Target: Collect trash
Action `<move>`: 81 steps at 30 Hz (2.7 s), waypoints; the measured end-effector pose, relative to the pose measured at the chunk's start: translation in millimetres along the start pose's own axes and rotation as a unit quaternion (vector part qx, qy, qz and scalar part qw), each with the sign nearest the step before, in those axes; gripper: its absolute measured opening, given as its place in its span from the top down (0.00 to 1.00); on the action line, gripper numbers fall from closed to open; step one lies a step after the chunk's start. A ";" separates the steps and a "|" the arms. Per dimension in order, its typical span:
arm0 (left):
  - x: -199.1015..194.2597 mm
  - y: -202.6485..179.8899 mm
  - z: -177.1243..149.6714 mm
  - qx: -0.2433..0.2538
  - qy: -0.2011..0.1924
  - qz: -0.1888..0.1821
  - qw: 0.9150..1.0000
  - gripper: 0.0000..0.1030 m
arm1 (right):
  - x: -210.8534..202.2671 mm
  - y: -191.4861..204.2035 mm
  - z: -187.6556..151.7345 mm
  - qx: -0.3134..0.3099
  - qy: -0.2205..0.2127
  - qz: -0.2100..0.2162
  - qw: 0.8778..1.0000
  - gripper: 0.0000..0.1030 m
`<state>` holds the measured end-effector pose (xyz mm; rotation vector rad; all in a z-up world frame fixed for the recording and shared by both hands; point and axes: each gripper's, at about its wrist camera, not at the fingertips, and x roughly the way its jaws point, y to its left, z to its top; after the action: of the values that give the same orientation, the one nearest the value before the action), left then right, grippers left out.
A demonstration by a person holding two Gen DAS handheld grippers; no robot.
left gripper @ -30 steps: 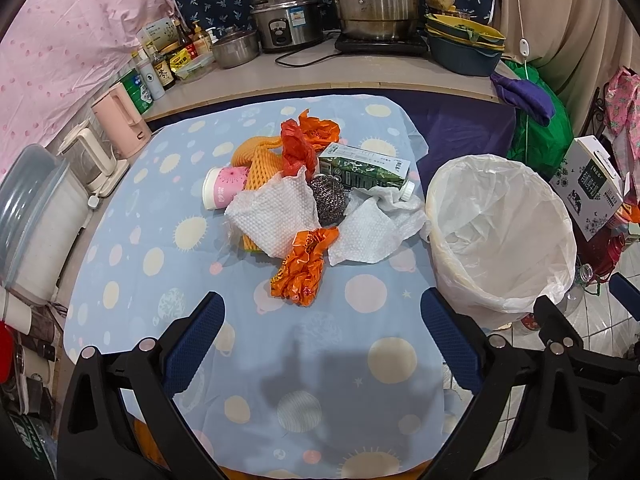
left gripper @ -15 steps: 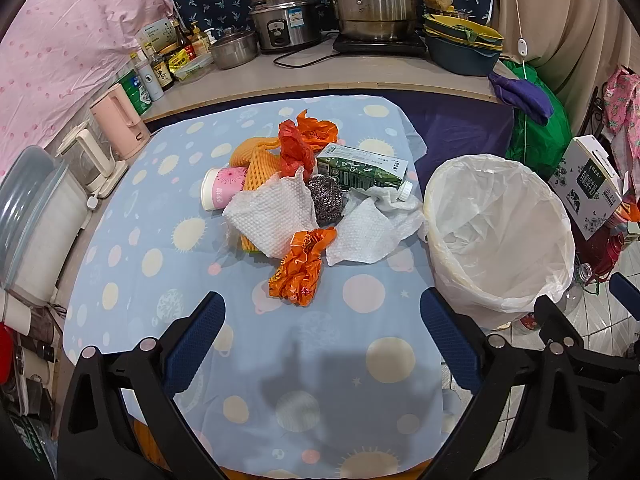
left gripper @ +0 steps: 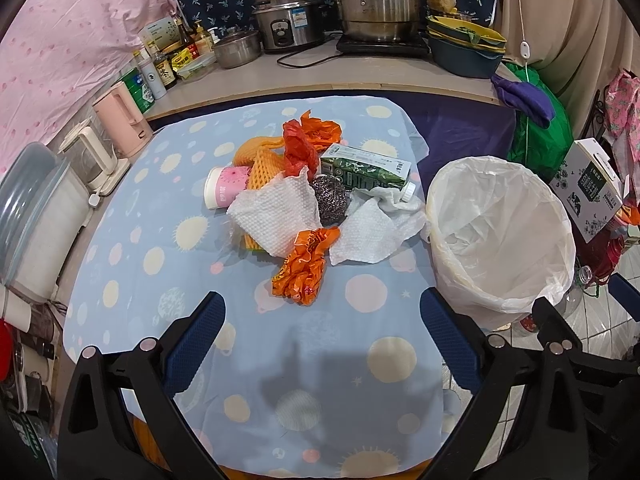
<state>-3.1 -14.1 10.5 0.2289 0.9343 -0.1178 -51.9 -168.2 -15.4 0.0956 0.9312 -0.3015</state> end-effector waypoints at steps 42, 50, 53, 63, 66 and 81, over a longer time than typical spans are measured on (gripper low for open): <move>64.0 80.8 6.6 -0.072 0.033 0.003 0.997 0.09 | 43.7 50.8 22.3 -0.023 -0.005 0.028 0.999 0.06; 116.5 103.1 15.1 -0.095 0.056 -0.020 0.994 0.09 | 71.9 74.0 29.8 -0.034 -0.014 0.041 0.999 0.09; 129.7 108.2 19.9 -0.100 0.050 -0.025 0.993 0.09 | 80.0 81.8 30.8 -0.038 -0.014 0.047 0.998 0.10; 162.7 106.5 29.7 -0.112 0.061 -0.065 0.990 0.33 | 99.6 94.4 36.4 -0.041 -0.007 0.057 0.998 0.15; 166.3 108.1 30.0 -0.113 0.066 -0.076 0.988 0.54 | 102.3 95.5 37.1 -0.039 -0.005 0.060 0.997 0.15; 129.5 136.0 16.1 -0.126 0.047 -0.110 0.985 0.96 | 103.9 117.3 28.7 -0.057 0.009 0.086 0.995 0.20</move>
<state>113.1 113.7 -65.2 -0.1047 1.0574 -0.1924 63.0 -84.7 -87.2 0.0732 0.9495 -0.0876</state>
